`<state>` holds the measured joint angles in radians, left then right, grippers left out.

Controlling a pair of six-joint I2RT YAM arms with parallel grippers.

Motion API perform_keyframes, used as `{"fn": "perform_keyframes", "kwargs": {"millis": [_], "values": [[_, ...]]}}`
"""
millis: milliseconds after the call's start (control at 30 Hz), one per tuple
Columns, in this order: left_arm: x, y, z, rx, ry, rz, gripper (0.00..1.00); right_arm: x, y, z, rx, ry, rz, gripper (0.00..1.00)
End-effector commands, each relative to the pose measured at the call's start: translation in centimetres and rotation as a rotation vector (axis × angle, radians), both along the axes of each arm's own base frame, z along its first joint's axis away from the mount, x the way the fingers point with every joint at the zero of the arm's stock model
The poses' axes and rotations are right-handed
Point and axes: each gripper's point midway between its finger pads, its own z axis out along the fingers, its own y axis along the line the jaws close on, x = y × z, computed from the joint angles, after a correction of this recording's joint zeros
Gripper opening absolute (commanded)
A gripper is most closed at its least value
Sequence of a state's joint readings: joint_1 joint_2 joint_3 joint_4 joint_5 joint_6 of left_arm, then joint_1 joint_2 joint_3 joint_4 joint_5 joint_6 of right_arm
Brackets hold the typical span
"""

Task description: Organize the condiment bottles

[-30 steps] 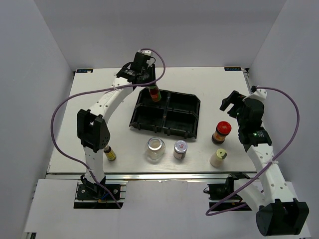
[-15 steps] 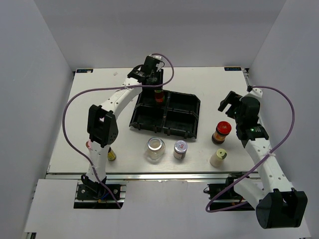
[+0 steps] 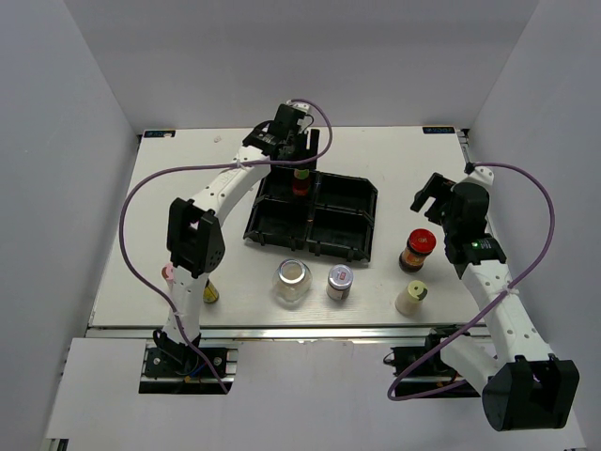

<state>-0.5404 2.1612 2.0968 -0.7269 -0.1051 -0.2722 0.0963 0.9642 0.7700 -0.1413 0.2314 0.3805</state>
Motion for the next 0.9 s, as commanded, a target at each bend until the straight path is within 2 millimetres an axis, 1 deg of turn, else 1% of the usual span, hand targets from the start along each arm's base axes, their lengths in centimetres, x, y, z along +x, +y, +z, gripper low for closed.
{"fn": "perform_keyframes", "kwargs": {"millis": [0, 33, 67, 100, 167, 200, 233, 267, 300, 333, 367, 400, 433, 467, 500, 533, 567, 600, 633, 667, 700, 733, 767, 800, 833, 867], "values": [[-0.2, -0.2, 4.9, -0.031, -0.094, -0.006, 0.85, 0.3, -0.3, 2.3, -0.012, -0.050, -0.005, 0.89], [-0.3, -0.1, 5.5, -0.036, -0.103, -0.006, 0.93, 0.2, -0.3, 2.3, -0.011, -0.050, -0.003, 0.89], [-0.3, 0.0, 5.8, -0.037, -0.108, -0.004, 0.98, 0.2, -0.2, 2.4, -0.014, -0.051, 0.004, 0.89], [-0.4, 0.1, 6.1, -0.038, -0.111, 0.002, 0.98, 0.1, 0.0, 2.6, -0.011, -0.053, 0.015, 0.89], [-0.7, 0.6, 7.6, -0.046, -0.134, 0.014, 0.98, 0.0, 0.3, 2.9, -0.010, -0.057, 0.031, 0.89], [-0.9, 1.0, 7.7, -0.037, -0.137, 0.028, 0.98, -0.2, 0.5, 3.2, -0.007, -0.064, 0.046, 0.89], [-1.4, 1.5, 9.1, -0.050, -0.158, 0.041, 0.98, -0.2, 0.6, 3.2, -0.006, -0.065, 0.052, 0.89], [-1.8, 2.0, 9.6, -0.048, -0.165, 0.053, 0.98, -0.3, 0.8, 3.4, -0.003, -0.068, 0.063, 0.89], [-2.4, 2.9, 9.0, -0.024, -0.155, 0.076, 0.98, -0.5, 1.0, 3.7, 0.002, -0.080, 0.076, 0.89], [-3.4, 3.8, 11.1, -0.048, -0.186, 0.103, 0.98, -0.5, 1.1, 3.9, 0.003, -0.086, 0.081, 0.89], [-4.1, 4.7, 11.6, -0.048, -0.194, 0.128, 0.98, -0.7, 1.2, 3.8, 0.005, -0.087, 0.088, 0.89], [-4.8, 5.9, 11.9, -0.035, -0.205, 0.172, 0.98, -0.8, 1.4, 4.2, 0.006, -0.102, 0.104, 0.89], [-6.2, 6.9, 9.9, -0.024, -0.162, 0.209, 0.98, -0.9, 1.6, 4.5, 0.008, -0.113, 0.113, 0.89], [-7.9, 8.4, 12.0, -0.054, -0.197, 0.244, 0.98, -1.0, 1.6, 4.6, 0.006, -0.120, 0.119, 0.89], [-9.0, 9.5, 12.0, -0.060, -0.196, 0.276, 0.98, -1.1, 1.7, 4.9, 0.010, -0.131, 0.123, 0.89], [-10.6, 11.0, 9.4, -0.037, -0.150, 0.336, 0.98, -1.2, 1.8, 5.0, 0.011, -0.134, 0.126, 0.89], [-11.9, 12.1, 9.0, -0.041, -0.144, 0.369, 0.98, -1.2, 1.8, 5.1, 0.010, -0.138, 0.129, 0.89], [-14.5, 14.0, 8.3, -0.057, -0.134, 0.419, 0.98, -1.3, 2.2, 5.2, 0.018, -0.141, 0.152, 0.89], [-15.5, 14.6, 9.9, -0.095, -0.160, 0.433, 0.98, -1.3, 2.6, 5.3, 0.024, -0.143, 0.170, 0.90], [-17.1, 15.7, 7.8, -0.064, -0.120, 0.452, 0.98, -1.3, 3.2, 5.4, 0.034, -0.147, 0.205, 0.89], [-18.9, 17.0, 8.8, -0.092, -0.142, 0.478, 0.98, -1.3, 3.5, 5.2, 0.039, -0.142, 0.221, 0.89], [-20.0, 18.1, 8.5, -0.094, -0.134, 0.525, 0.98, -1.2, 3.7, 5.1, 0.044, -0.143, 0.230, 0.89], [-21.8, 19.3, 6.8, -0.049, -0.084, 0.544, 0.98, -1.3, 4.5, 5.1, 0.059, -0.143, 0.276, 0.89], [-23.2, 20.2, 7.2, -0.072, -0.093, 0.562, 0.98, -1.2, 4.7, 4.9, 0.063, -0.136, 0.288, 0.89], [-24.5, 20.9, 6.4, -0.067, -0.062, 0.583, 0.98, -1.1, 4.9, 4.8, 0.067, -0.132, 0.294, 0.89], [-25.6, 21.4, 4.9, -0.052, -0.026, 0.589, 0.98, -1.1, 5.0, 4.7, 0.074, -0.125, 0.297, 0.89]]}}
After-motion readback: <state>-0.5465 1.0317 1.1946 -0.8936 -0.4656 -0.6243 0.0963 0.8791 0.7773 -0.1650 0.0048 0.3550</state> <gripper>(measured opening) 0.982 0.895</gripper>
